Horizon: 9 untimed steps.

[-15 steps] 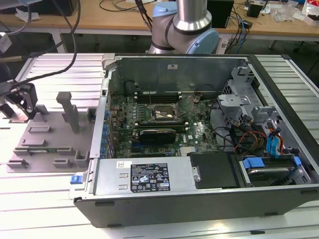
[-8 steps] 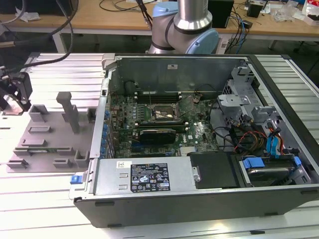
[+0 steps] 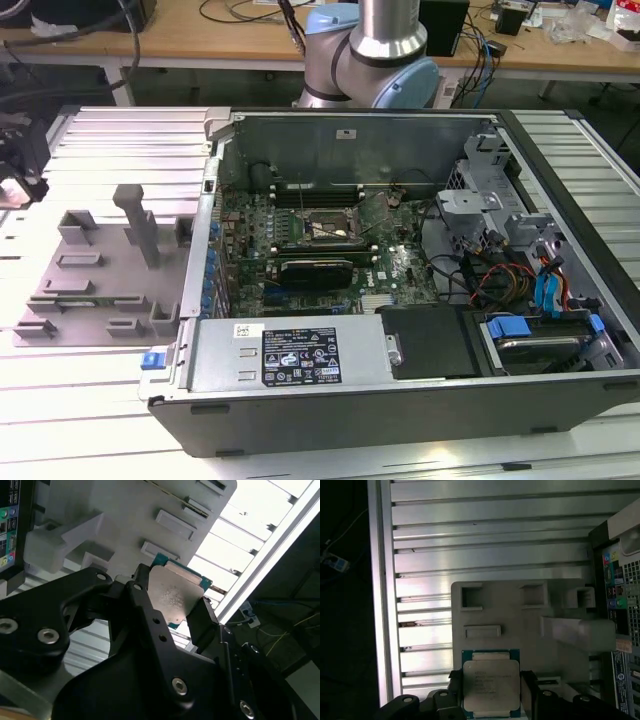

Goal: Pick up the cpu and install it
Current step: 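Pick up the cpu and move it towards the insertion slot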

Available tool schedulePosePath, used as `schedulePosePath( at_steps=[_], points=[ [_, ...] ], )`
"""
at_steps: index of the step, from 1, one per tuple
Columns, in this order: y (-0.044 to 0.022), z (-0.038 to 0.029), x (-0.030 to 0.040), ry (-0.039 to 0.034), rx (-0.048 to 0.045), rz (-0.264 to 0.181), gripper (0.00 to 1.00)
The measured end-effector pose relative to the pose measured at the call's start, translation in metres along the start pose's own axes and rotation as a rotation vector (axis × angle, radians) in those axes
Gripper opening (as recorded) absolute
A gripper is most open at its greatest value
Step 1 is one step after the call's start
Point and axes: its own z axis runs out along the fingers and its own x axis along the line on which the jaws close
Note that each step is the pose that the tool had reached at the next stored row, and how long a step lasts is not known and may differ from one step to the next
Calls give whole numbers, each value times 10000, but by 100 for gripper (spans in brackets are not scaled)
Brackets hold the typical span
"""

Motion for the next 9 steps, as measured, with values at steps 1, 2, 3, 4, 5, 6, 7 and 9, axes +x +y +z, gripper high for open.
schedulePosePath(
  at_steps=[1, 2, 3, 4, 5, 6, 7, 9],
  points=[
    [1, -18, -1, -1, 0, 0, 55],
    [3, -63, -2, 0, 1, 0, 55],
    [4, -100, -3, 0, 1, 0, 55],
    [7, -155, -5, 0, 1, 0, 55],
    [9, -201, -6, 0, 1, -1, 55],
    [10, -224, -6, 0, 1, 0, 55],
    [11, -253, -7, 0, 1, 0, 55],
    [15, -322, -10, -1, 0, -1, 55]
  ],
)
